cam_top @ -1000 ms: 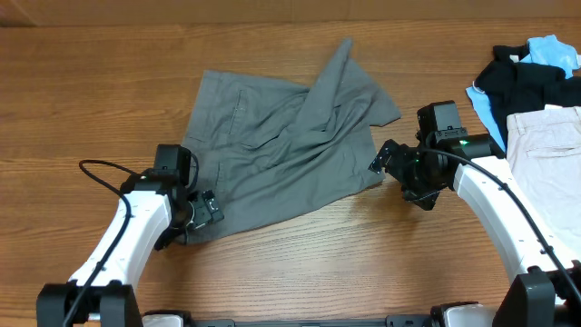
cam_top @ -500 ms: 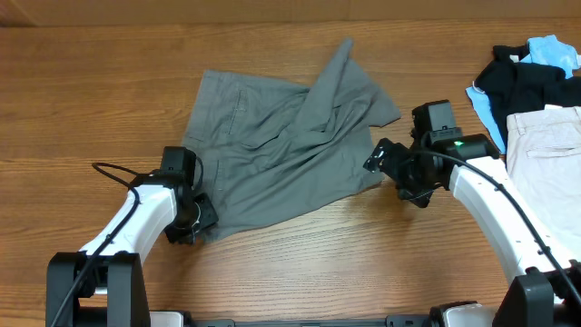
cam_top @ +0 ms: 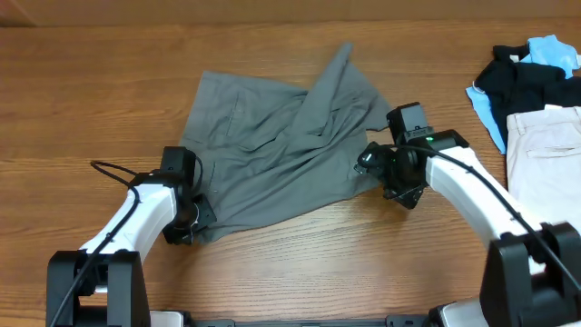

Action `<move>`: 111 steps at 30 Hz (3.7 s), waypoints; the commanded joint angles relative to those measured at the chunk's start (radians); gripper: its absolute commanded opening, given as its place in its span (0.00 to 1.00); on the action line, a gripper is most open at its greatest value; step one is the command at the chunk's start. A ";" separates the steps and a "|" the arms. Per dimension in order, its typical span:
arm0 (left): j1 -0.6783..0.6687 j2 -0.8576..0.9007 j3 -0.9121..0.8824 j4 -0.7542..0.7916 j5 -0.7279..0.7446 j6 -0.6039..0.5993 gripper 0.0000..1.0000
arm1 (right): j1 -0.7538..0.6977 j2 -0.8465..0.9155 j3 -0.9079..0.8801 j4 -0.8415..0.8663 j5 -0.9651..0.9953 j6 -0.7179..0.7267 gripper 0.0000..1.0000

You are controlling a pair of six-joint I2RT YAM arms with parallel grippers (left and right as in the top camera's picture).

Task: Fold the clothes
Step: 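Grasp the near edge of the shorts with both grippers, then lift the shorts with both grippers and stretch them apart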

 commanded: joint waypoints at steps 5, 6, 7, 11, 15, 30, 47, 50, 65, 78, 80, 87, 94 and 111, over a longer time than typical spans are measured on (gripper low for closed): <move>0.005 0.047 -0.031 0.016 -0.014 -0.010 0.12 | 0.002 0.090 -0.005 0.047 -0.025 0.018 0.98; 0.005 0.047 -0.031 0.016 -0.014 -0.010 0.12 | 0.002 0.096 -0.005 0.050 -0.027 0.018 0.97; 0.005 0.047 -0.031 0.016 -0.014 -0.010 0.13 | 0.002 0.100 -0.005 0.053 -0.028 0.018 0.97; 0.005 0.047 -0.031 0.017 -0.013 -0.010 0.14 | 0.002 0.121 -0.005 0.066 -0.021 0.017 0.91; 0.005 0.047 -0.031 0.017 -0.013 -0.010 0.10 | 0.002 0.141 -0.005 0.077 -0.020 0.017 0.83; 0.004 0.047 -0.031 0.018 -0.013 -0.010 0.13 | 0.002 0.142 -0.005 0.093 0.024 0.018 0.54; 0.004 0.047 -0.030 0.021 0.097 0.033 0.04 | -0.003 0.137 -0.004 0.043 0.084 0.135 0.04; 0.004 0.040 -0.027 0.016 0.151 0.070 0.04 | -0.028 0.109 -0.003 -0.009 0.089 0.153 0.04; 0.004 -0.249 -0.021 -0.159 0.156 0.081 0.04 | -0.108 -0.278 -0.003 -0.318 0.120 0.212 0.04; 0.003 -0.619 0.074 -0.423 0.171 0.080 0.04 | -0.108 -0.677 0.004 -0.507 0.156 0.280 0.04; 0.004 -0.640 0.085 -0.443 0.188 0.081 0.04 | -0.108 -0.727 0.019 -0.520 0.163 0.280 0.04; 0.004 -0.658 0.126 -0.481 0.274 0.080 0.04 | -0.108 -0.818 0.107 -0.592 0.217 0.284 0.04; 0.004 -0.683 0.245 -0.480 0.241 0.077 0.04 | -0.108 -0.819 0.170 -0.629 0.284 0.288 0.04; 0.004 -0.682 0.322 -0.487 0.071 -0.089 0.04 | -0.108 -0.813 0.174 -0.518 0.292 0.280 0.04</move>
